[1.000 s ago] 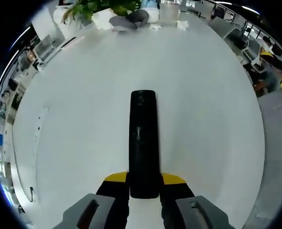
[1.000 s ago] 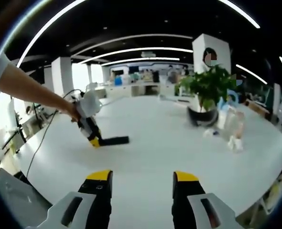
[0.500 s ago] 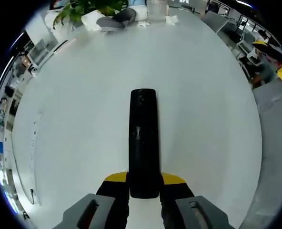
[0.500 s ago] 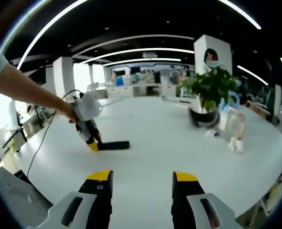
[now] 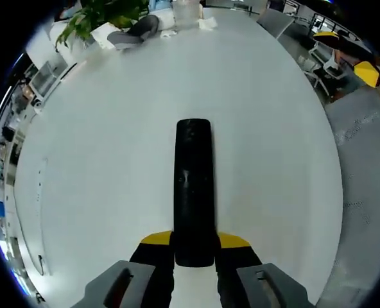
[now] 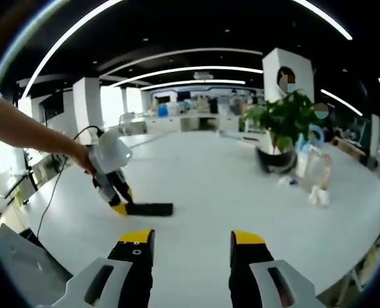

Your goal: Press the specified remote control buttons in sequence, fully releasing each button before pressing the next.

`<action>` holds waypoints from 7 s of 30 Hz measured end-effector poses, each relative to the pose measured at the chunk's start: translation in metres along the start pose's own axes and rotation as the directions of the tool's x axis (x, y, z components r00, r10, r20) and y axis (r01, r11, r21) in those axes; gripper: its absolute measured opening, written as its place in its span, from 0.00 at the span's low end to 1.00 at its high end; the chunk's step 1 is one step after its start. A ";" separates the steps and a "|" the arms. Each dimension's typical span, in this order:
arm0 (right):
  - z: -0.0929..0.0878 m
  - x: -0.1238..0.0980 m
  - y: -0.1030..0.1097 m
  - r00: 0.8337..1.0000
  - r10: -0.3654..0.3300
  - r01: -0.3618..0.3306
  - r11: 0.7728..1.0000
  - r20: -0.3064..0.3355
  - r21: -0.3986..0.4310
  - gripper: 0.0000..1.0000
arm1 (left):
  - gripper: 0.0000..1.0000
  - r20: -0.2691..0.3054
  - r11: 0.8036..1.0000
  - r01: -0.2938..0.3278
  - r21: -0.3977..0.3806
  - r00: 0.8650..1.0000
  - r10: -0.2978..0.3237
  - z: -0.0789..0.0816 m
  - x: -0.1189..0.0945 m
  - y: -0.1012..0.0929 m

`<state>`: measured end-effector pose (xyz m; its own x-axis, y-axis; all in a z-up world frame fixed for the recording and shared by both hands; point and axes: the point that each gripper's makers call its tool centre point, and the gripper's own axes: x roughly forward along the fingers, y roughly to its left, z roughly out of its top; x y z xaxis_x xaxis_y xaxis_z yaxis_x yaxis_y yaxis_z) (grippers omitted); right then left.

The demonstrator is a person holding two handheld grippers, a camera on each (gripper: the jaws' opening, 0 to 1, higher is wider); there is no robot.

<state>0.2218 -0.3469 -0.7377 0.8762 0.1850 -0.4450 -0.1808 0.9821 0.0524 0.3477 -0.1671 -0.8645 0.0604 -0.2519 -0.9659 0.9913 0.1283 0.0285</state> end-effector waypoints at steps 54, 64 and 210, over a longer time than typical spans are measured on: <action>-0.002 0.000 0.005 1.000 0.025 -0.025 1.000 -0.011 -0.008 0.32 | 0.23 0.029 1.000 -0.006 -0.026 1.000 0.007 -0.006 -0.004 -0.083; -0.003 -0.001 0.005 0.999 0.025 -0.025 1.000 -0.023 -0.006 0.26 | 0.23 0.055 0.999 -0.008 -0.047 0.998 0.011 -0.006 -0.005 -0.089; -0.117 0.029 0.099 0.686 0.294 -0.187 0.955 -0.666 0.228 0.00 | 0.24 0.523 0.996 0.011 -0.083 0.852 0.034 -0.019 -0.017 -0.194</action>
<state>0.1769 -0.2484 -0.8503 0.2503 0.3923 -0.8851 -0.2350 0.9115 0.3375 0.1526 -0.1696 -0.8586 0.1461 -0.7120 -0.6868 0.9788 0.2046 -0.0039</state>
